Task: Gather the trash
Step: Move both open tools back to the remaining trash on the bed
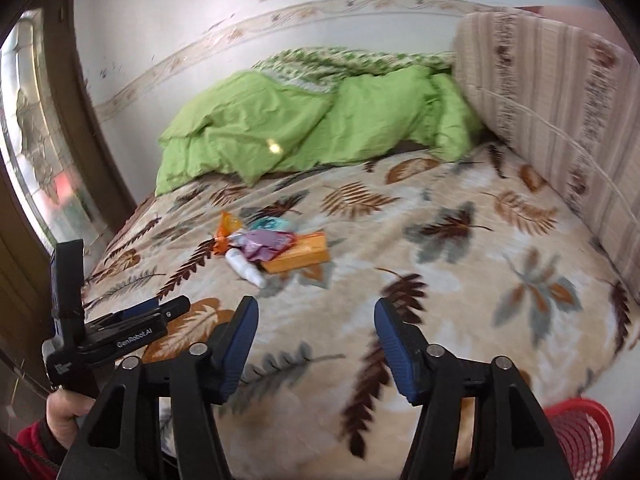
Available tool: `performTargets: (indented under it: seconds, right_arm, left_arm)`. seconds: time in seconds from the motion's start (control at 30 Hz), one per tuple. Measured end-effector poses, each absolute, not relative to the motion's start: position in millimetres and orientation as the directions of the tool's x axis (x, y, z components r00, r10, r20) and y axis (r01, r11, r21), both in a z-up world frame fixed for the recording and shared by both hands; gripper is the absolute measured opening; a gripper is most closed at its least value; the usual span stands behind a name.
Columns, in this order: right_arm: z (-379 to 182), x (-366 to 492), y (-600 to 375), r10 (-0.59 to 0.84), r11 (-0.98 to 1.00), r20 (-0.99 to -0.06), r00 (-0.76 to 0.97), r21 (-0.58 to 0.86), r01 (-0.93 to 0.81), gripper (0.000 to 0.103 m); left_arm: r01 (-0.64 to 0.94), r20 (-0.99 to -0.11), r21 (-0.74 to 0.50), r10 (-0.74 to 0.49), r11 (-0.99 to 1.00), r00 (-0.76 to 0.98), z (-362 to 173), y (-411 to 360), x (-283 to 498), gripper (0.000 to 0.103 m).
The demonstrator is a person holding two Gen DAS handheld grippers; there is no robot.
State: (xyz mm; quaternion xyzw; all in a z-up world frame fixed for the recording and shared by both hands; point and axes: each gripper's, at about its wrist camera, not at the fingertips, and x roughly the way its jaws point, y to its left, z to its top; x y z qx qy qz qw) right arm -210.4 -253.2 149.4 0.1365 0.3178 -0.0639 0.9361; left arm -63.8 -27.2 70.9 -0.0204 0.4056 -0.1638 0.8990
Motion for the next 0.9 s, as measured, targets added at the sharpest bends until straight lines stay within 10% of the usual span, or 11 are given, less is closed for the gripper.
performTargets:
  seconds: [0.57,0.9]
  right_arm:
    - [69,22,-182,-0.063,0.989,-0.739,0.671,0.043,0.139,0.066]
    - [43,18,-171,-0.029,0.998,-0.753,0.658,0.016,0.061,0.029]
  left_arm:
    - [0.124,-0.765,-0.191,-0.227,0.974,0.603,50,8,-23,0.066]
    - [0.105,-0.769,-0.253,-0.266,0.962,0.582,47,15,-16,0.066]
